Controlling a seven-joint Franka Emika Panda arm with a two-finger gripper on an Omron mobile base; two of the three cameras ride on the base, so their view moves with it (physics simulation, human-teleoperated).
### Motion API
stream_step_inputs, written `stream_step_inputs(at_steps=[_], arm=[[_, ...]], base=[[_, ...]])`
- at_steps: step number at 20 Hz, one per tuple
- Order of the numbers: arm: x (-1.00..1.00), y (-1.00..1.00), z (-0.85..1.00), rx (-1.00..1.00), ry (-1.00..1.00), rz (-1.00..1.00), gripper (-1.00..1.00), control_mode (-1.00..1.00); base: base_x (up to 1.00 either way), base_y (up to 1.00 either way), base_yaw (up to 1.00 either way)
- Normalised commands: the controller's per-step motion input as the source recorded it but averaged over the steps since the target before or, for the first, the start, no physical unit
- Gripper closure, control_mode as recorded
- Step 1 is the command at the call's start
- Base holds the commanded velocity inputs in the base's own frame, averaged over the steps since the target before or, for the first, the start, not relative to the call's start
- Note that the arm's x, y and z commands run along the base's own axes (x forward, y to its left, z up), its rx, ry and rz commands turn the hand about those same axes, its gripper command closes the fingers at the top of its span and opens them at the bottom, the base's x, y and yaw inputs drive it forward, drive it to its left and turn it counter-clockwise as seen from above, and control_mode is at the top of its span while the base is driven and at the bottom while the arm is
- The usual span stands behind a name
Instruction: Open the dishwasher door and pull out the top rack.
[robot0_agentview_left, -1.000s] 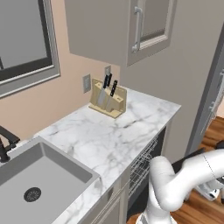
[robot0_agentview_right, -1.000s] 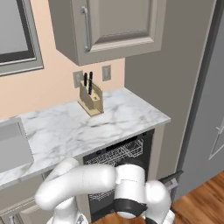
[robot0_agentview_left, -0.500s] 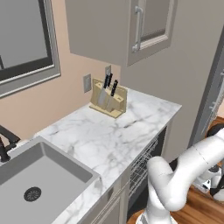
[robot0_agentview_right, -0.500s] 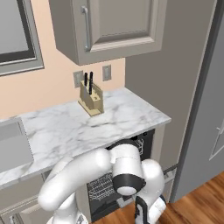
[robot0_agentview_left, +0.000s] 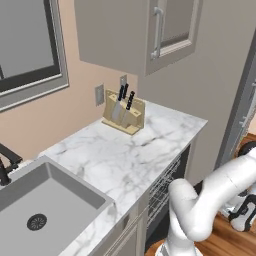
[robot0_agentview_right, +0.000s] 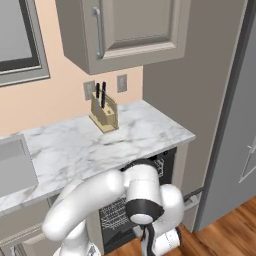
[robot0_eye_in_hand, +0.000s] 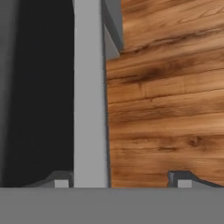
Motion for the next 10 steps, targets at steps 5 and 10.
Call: stream_step_inputs(at_steps=[5,10], arm=[[-0.78,-1.0,0.57,0.7,0.0,0.05,-1.0,-1.0],[-0.83,-1.0,0.82,0.64,0.0,0.05,-1.0,-1.0]], base=[[0.0,0.0,0.0],[0.0,0.0,0.0]])
